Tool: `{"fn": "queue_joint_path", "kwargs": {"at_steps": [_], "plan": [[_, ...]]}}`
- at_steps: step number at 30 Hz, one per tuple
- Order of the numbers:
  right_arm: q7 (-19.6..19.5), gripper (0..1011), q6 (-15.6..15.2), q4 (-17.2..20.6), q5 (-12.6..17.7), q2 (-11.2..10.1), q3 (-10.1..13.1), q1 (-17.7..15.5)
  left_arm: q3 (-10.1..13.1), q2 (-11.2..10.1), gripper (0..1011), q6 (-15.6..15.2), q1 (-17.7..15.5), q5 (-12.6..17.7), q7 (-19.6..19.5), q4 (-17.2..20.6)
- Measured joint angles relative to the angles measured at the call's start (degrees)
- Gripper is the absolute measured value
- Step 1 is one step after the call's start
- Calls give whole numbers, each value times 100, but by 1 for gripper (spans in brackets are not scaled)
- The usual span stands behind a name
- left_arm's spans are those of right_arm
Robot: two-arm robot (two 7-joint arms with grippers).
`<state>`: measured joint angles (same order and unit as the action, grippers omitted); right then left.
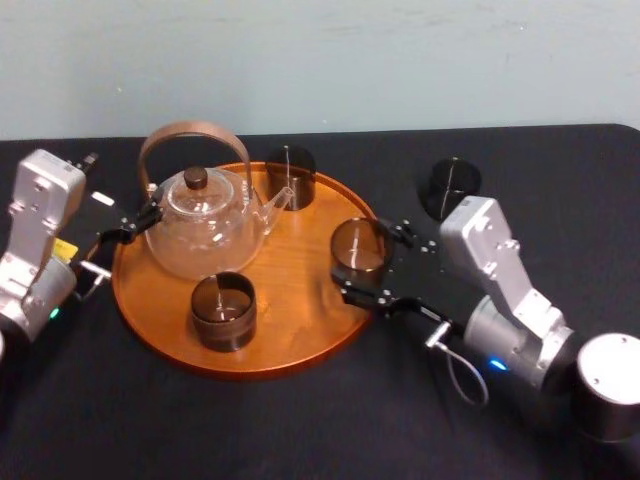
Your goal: Pick up the glass from the table and place it on the tray.
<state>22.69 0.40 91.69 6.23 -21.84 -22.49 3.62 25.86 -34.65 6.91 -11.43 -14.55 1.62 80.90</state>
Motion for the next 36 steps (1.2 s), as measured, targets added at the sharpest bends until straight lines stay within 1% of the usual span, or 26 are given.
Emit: {"fn": "queue_joint_path", "kwargs": {"at_steps": [1,3,10,20,26,36], "plan": [[0,919,0,0,0,0,0,0,0,0,1010,0,0,0,0,0],[5,918,-14,-55,-40,74,-91,87,0,0,1010,0,0,0,0,0],[26,919,-40,-151,-96,203,-274,205,0,0,1009,0,0,0,0,0],[53,919,-7,-375,-158,363,-471,337,0,0,1009,0,0,0,0,0],[81,918,47,-514,-200,415,-564,393,0,0,1009,0,0,0,0,0],[63,918,89,-742,-253,473,-610,437,0,0,1010,0,0,0,0,0]]}}
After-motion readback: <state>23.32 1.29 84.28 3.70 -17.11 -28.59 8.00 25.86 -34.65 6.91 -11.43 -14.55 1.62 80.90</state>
